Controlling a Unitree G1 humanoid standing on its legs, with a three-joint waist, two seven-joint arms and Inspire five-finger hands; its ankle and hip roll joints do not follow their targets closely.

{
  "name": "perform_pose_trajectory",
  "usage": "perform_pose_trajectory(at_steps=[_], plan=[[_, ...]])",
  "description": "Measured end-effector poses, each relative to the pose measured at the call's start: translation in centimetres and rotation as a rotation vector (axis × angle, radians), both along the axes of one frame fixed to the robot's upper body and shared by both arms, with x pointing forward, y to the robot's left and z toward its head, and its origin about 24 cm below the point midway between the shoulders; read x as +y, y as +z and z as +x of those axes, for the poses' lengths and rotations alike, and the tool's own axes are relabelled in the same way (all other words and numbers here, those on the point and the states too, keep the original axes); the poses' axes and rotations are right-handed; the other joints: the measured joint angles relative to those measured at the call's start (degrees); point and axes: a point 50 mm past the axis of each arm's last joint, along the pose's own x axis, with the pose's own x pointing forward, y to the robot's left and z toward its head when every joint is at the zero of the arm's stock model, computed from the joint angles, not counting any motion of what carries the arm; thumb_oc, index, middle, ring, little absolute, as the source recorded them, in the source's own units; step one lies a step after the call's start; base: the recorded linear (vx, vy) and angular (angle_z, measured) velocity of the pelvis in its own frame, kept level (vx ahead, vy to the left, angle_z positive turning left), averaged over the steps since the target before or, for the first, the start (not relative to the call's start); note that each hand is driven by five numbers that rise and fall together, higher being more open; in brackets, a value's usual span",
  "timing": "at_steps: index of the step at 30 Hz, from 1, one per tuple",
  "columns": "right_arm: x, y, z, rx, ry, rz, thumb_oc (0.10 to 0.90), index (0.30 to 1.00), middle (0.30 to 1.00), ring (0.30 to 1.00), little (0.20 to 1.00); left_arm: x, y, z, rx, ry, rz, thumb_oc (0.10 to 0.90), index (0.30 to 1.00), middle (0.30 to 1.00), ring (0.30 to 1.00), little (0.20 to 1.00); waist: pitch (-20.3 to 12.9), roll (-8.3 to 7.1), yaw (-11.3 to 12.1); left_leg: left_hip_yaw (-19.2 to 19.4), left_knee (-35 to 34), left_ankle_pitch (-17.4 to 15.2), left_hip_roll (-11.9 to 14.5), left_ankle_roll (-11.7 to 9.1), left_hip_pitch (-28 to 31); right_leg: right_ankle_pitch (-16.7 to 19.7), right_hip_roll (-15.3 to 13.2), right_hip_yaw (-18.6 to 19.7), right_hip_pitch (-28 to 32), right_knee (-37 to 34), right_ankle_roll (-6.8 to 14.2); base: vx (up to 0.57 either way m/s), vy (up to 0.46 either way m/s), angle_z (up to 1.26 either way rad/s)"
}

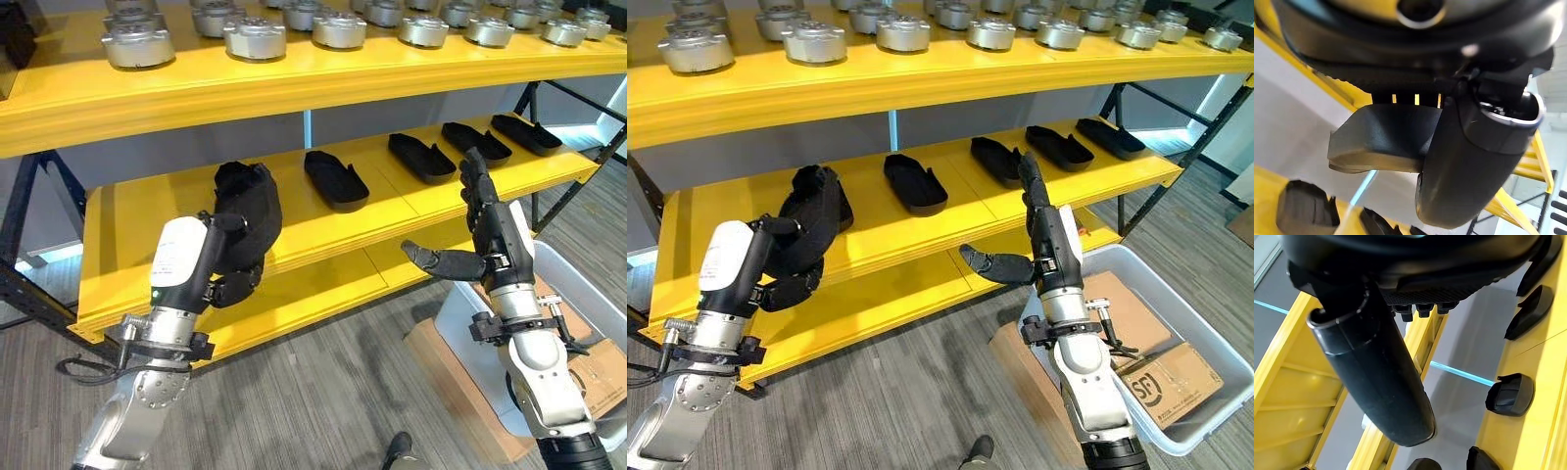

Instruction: Move parts from the plastic box to the shelf.

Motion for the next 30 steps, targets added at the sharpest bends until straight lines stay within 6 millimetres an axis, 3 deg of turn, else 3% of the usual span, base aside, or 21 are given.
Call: perform_pose_trajectory(at_steps=[9,14,18,19,20,21,22,23,24,27,28,30], plan=[[0.0,-0.1,0.0,0.006,-0.006,-0.01,0.9,1.0,1.0,1.0,1.0,0.6,-0.1,-0.4,-0.005,0.035,0.04,0.4,0.3,0.3,0.3,0.3,0.2,0.17,0.8,-0.4,5.1,-2.5,-0.5,0.6,-0.7,0.5,-0.8,-0.4,3.0,-2.2,1.7,-0.04,0.075,0.01],[0.0,-0.1,0.0,0.006,-0.007,-0.01,0.9,1.0,1.0,1.0,1.0,0.7,-0.2,-0.5,-0.003,0.04,0.04,0.4,0.3,0.3,0.3,0.3,1.1,0.44,2.3,-1.7,8.4,-3.8,-0.9,1.2,-2.9,2.3,-1.1,-0.9,4.0,-3.8,1.5,-0.03,0.123,0.11],[-0.8,-0.4,-0.4,0.016,-0.04,-0.006,0.9,1.0,1.0,1.0,1.0,0.7,-0.1,-0.4,-0.007,0.04,0.051,0.4,0.3,0.3,0.3,0.3,2.1,-0.14,1.8,-5.4,14.8,-6.3,-2.9,3.4,-7.3,4.0,-4.1,-3.4,5.9,-3.8,2.9,-0.02,0.166,0.48],[-1.1,-0.6,-0.6,0.021,-0.057,-0.002,0.9,1.0,1.0,1.0,1.0,0.7,-0.2,-0.4,-0.007,0.042,0.051,0.4,0.3,0.3,0.3,0.3,2.8,-0.21,1.8,-6.4,16.5,-7.2,-3.9,4.0,-8.3,4.5,-5.5,-1.5,5.8,-2.5,3.4,0.04,0.17,0.77],[-1.6,-1.1,-1.0,0.04,-0.076,-0.002,0.9,1.0,1.0,1.0,1.0,0.8,-0.4,-0.4,0.001,0.049,0.05,0.4,0.3,0.3,0.3,0.3,3.8,0.23,1.3,-7.9,18.2,-8.6,-4.8,5.5,-9.0,6.3,-6.8,3.4,5.3,-0.1,3.4,0.06,0.194,0.69],[-1.7,-1.4,-1.2,0.057,-0.08,-0.004,0.9,1.0,1.0,1.0,1.0,1.0,-0.6,-0.5,0.011,0.059,0.05,0.4,0.3,0.3,0.3,0.3,4.4,0.7,0.8,-9.2,18.6,-8.8,-5.0,6.0,-9.1,8.2,-6.9,8.6,4.6,1.6,2.1,0.07,0.198,0.73],[-1.8,-1.8,-1.5,0.074,-0.082,-0.005,0.9,1.0,1.0,1.0,1.0,1.3,-0.7,-0.4,0.017,0.07,0.048,0.4,0.3,0.3,0.3,0.3,5.1,1.38,-0.4,-11.2,18.5,-8.5,-5.8,7.1,-9.1,8.6,-5.8,16.2,2.8,5.0,1.6,0.1,0.16,0.77],[-1.8,-2.5,-2.0,0.102,-0.078,-0.003,0.9,1.0,1.0,1.0,1.0,1.6,-0.7,-0.4,0.015,0.093,0.031,0.4,0.3,0.3,0.3,0.3,5.6,2.56,-1.3,-14.1,17.7,-7.9,-5.0,8.2,-9.8,-2.9,1.5,30.5,0.5,6.8,6.0,0.11,0.077,0.67],[-1.7,-3.0,-2.4,0.126,-0.069,-0.001,0.9,1.0,1.0,1.0,1.0,2.2,-0.3,-0.4,-0.003,0.122,0.033,0.4,0.3,0.3,0.3,0.3,6.0,2.18,-1.2,-15.5,15.2,-6.7,-4.6,9.4,-9.7,-8.7,6.8,34.2,-1.2,6.2,6.1,0.11,0.03,0.48],[-2.1,-3.0,-2.5,0.123,-0.079,-0.001,0.9,1.0,1.0,1.0,1.0,3.3,-0.5,-0.4,0.016,0.188,0.034,0.4,0.3,0.3,0.3,0.3,6.1,0.38,-1.7,-15.5,9.9,-4.0,-5.4,8.3,-7.3,-8.7,11.1,24.7,-2.9,0.2,3.5,0.1,0.004,0.34],[-2.2,-2.8,-2.5,0.117,-0.086,0.002,0.9,1.0,1.0,1.0,1.0,3.3,-0.5,-0.4,0.02,0.187,0.038,0.4,0.3,0.3,0.3,0.3,6.1,-0.58,-1.9,-15.9,9.3,-3.7,-6.6,7.3,-6.7,-8.0,10.6,23.7,-1.9,-2.3,3.3,0.15,-0.013,0.44],[-2.4,-2.8,-2.5,0.114,-0.093,0.005,0.9,1.0,1.0,1.0,1.0,3.0,-1.0,-0.4,0.03,0.185,0.013,0.4,0.3,0.3,0.3,0.3,6.3,-0.56,-2.8,-18.1,9.6,-4.8,-7.4,6.8,-6.2,-4.5,10.6,23.8,-0.6,-2.3,3.4,0.1,-0.033,0.55]])
